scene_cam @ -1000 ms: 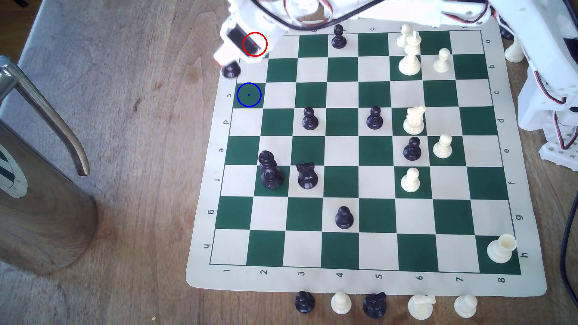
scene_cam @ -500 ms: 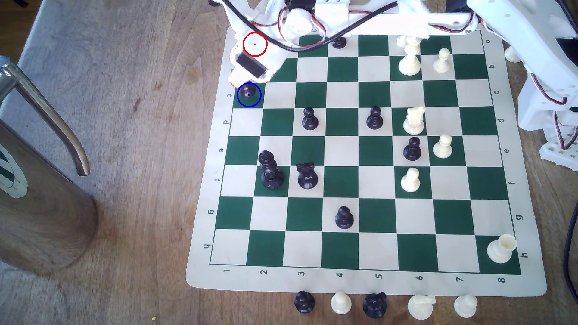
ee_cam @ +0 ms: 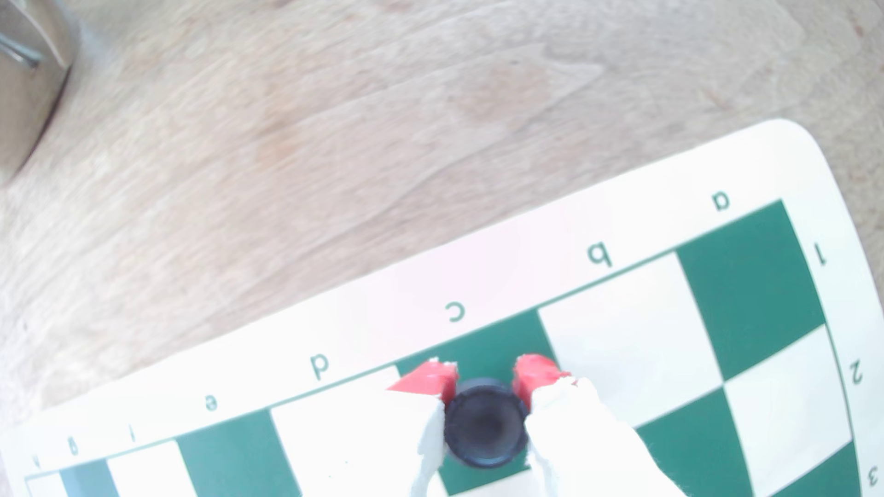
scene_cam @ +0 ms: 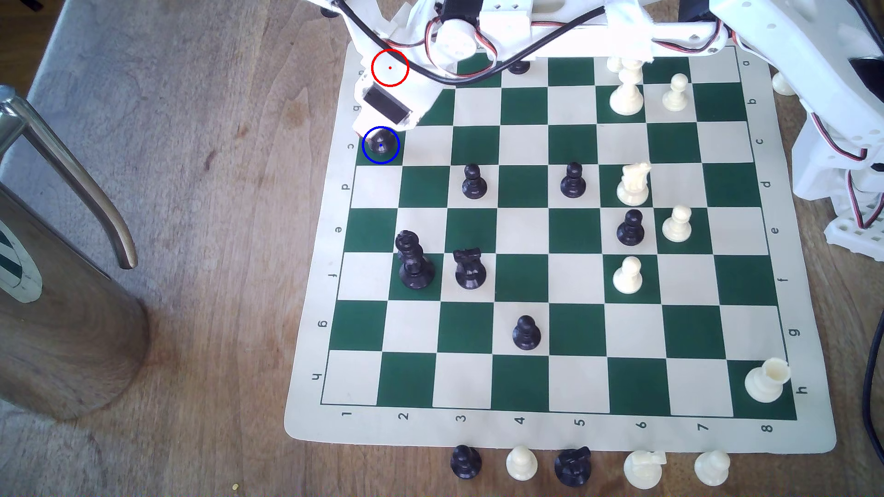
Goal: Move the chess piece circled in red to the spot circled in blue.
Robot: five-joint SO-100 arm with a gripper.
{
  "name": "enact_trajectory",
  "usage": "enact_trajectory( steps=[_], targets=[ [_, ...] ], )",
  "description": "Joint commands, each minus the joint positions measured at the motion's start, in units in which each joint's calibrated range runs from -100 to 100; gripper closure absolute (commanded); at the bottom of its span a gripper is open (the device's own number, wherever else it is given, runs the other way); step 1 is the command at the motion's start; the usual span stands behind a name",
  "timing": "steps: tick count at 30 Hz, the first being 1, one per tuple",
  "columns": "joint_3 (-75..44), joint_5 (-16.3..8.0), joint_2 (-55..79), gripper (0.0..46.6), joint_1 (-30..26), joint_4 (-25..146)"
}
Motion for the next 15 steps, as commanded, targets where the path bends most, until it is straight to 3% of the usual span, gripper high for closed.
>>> enact_trajectory(
  steps=[1,13,14,15],
  targets=[
    [-5.5,0.1,-0.2,44.5,0.0,-1.3],
    [-7.0,0.2,0.9,44.1,0.5,-1.1],
    [-7.0,0.2,0.5,42.4,0.4,-0.4],
    [-7.0,0.0,0.4,37.6,0.4,-0.2]
  ],
)
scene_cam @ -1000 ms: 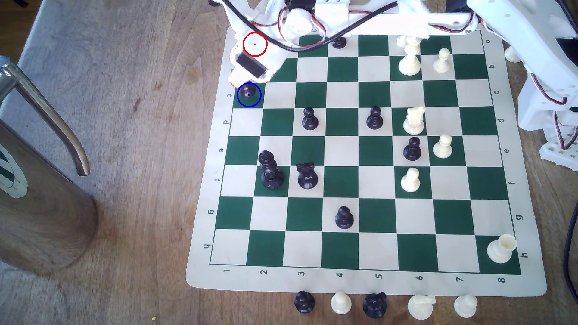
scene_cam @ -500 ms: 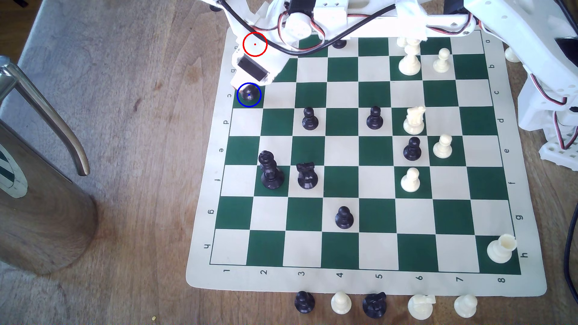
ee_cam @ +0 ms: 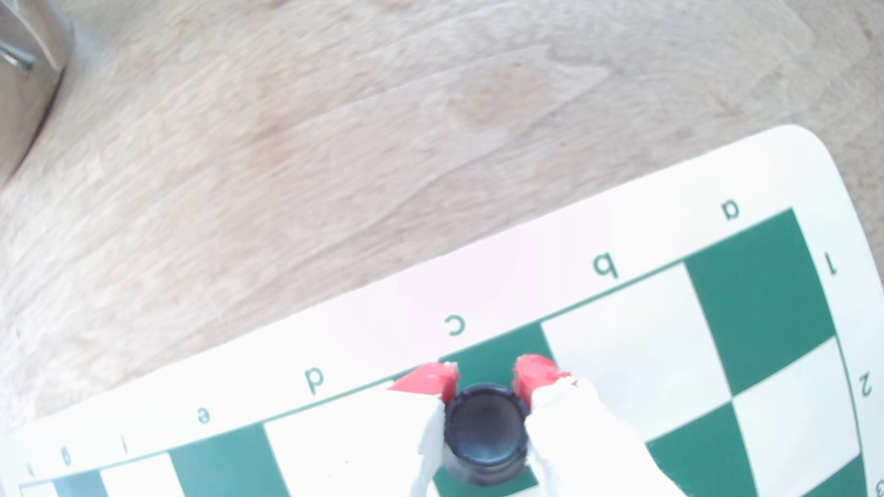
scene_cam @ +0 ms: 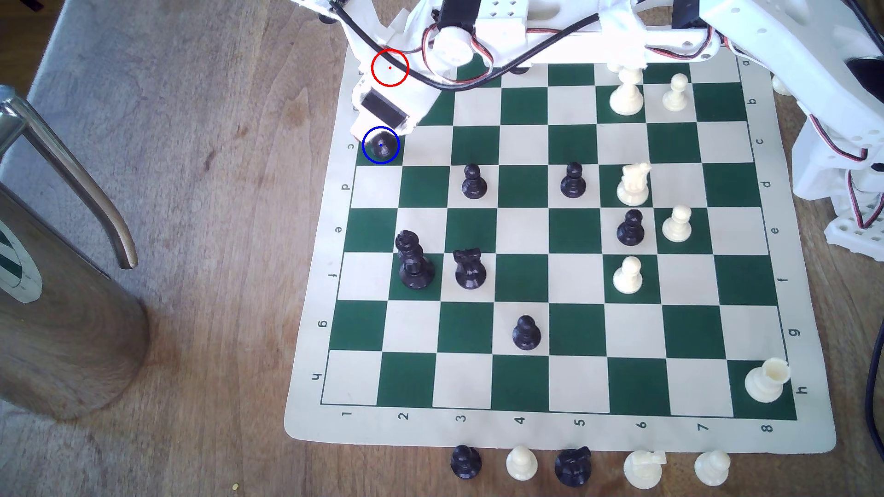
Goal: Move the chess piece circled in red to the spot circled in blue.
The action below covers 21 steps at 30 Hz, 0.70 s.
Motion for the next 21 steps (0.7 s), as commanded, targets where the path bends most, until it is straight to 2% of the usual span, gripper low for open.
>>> enact_trajectory(
  steps=[1,5,21],
  targets=[
    [-4.5,-0.2,-2.6,34.8,0.4,0.8],
    [-3.9,-0.6,-3.7,31.2,0.5,1.6],
    [0.3,-0.6,-10.7,28.3,0.9,6.4]
  ],
)
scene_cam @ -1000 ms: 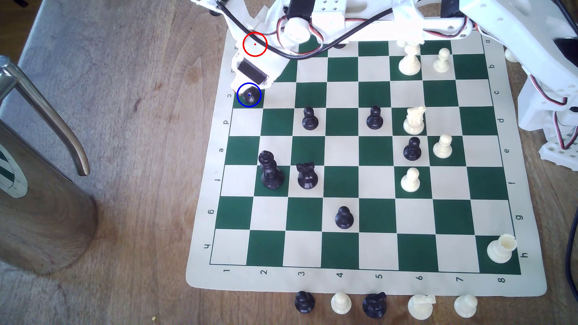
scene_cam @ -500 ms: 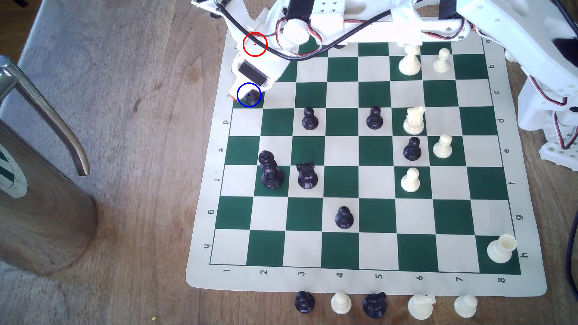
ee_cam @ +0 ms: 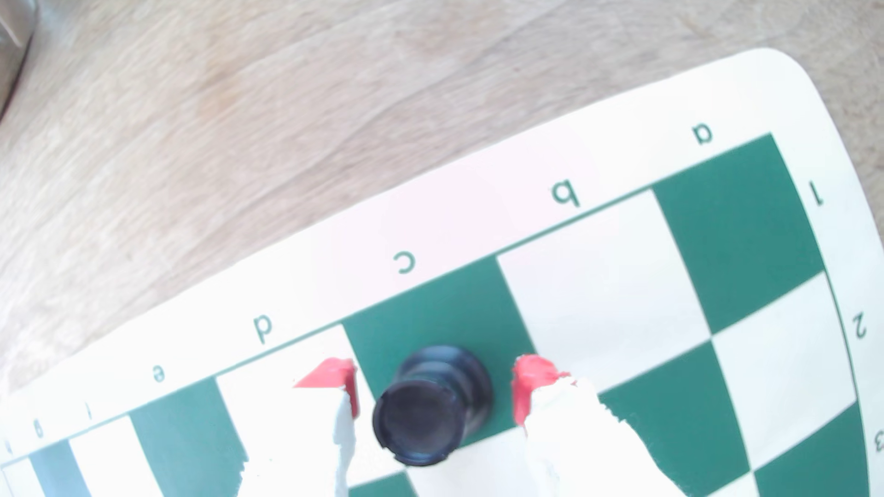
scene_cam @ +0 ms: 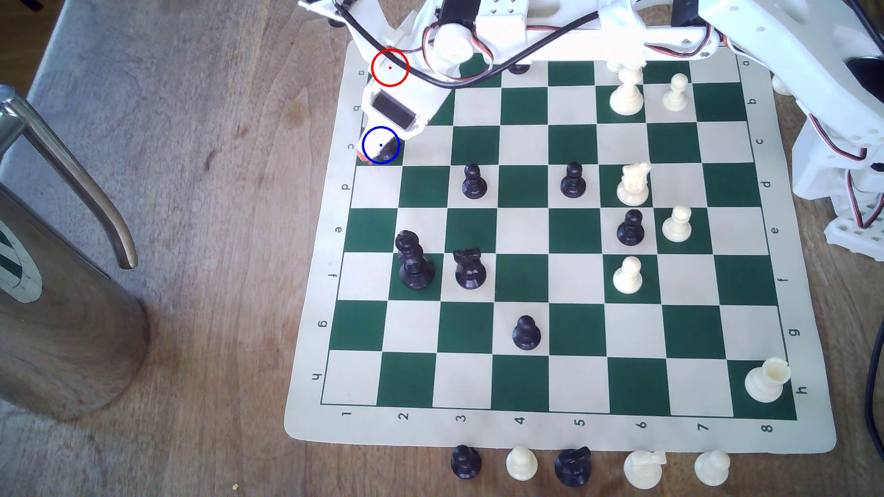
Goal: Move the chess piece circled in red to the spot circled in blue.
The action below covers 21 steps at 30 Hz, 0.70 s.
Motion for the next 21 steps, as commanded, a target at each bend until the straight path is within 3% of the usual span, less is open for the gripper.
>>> enact_trajectory(
  steps=[1,8,13,21],
  targets=[
    [1.2,-0.1,-11.4,28.1,0.2,1.3],
    [13.9,-0.1,-22.2,27.6,0.0,2.4],
    [31.1,0.1,-37.0,27.5,-1.9,0.7],
    [68.5,0.2,-70.3,28.1,-5.4,-2.1]
  ],
)
